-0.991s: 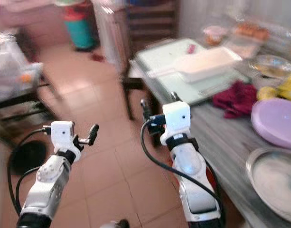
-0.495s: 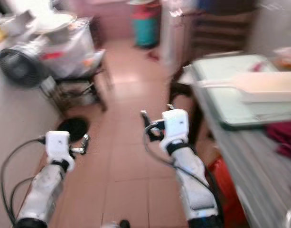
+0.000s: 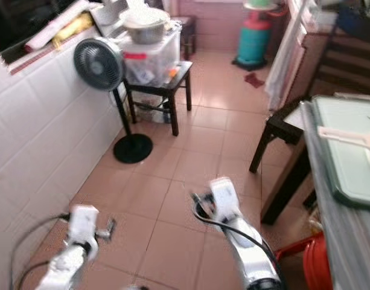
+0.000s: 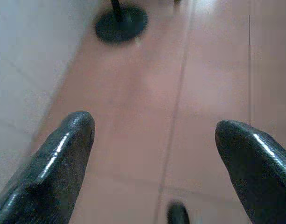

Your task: Setting the table

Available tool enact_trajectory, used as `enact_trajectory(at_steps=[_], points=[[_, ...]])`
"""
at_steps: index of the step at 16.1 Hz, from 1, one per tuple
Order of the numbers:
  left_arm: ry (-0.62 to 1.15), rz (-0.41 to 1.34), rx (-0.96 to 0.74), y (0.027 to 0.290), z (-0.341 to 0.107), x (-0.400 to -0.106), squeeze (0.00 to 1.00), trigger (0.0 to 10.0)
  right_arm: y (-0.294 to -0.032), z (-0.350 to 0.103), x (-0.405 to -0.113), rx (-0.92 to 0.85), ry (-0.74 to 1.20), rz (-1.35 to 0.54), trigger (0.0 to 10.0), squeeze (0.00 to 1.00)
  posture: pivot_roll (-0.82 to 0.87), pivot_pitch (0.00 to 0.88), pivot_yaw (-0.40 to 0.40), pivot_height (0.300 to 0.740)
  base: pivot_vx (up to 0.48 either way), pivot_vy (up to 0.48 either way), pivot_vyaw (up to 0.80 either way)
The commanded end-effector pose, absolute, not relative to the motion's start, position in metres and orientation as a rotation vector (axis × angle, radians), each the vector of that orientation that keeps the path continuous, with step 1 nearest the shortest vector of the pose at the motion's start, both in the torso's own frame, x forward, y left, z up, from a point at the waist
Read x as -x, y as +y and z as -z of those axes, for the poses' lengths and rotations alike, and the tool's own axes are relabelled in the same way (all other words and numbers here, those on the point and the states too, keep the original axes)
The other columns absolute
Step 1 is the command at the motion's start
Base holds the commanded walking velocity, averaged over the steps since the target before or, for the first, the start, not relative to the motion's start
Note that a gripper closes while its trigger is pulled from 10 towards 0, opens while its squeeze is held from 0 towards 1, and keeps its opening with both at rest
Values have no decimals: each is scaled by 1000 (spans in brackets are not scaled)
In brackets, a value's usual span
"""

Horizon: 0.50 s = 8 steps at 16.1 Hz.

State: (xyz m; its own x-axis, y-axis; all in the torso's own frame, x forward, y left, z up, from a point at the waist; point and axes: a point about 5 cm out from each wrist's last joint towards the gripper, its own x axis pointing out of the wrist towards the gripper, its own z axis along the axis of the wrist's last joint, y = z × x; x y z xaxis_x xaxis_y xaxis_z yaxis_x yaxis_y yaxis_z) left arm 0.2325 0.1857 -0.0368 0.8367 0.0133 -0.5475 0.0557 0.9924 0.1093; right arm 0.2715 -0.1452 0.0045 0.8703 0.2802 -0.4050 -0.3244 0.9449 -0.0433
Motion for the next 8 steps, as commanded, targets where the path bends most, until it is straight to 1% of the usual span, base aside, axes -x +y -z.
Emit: enact_trajectory(at_steps=[1, 2, 3, 4, 5, 6, 8], points=[[631, 33, -143, 191, 44, -228, 0, 10000, -143, 8, -269, 111, 478, -304, 10000, 0, 67, 35, -24, 740, 0, 0, 0], [689, 65, -179, 189, 53, -221, 0, 10000, -149, 22, -262, 83, 561, -262, 10000, 0, 73, 32, -28, 740, 0, 0, 0], [739, 83, -198, 188, 59, -215, 0, 10000, -154, 31, -256, 98, 610, -223, 10000, 0, 74, 27, -27, 740, 0, 0, 0], [770, 97, -208, 187, 63, -212, 0, 10000, -157, 35, -253, 130, 625, -199, 10000, 0, 78, 25, -26, 740, 0, 0, 0], [807, 108, -231, 185, 67, -208, 0, 10000, -159, 39, -250, 116, 644, -188, 10000, 0, 84, 20, -28, 740, 0, 0, 0], [838, 114, -247, 184, 70, -204, 0, 10000, -161, 42, -247, 141, 661, -185, 10000, 0, 80, 14, -28, 740, 0, 0, 0], [903, 151, -288, 180, 78, -195, 0, 10000, -167, 57, -231, 181, 779, -159, 10000, 0, 63, 0, -45, 740, 0, 0, 0]])
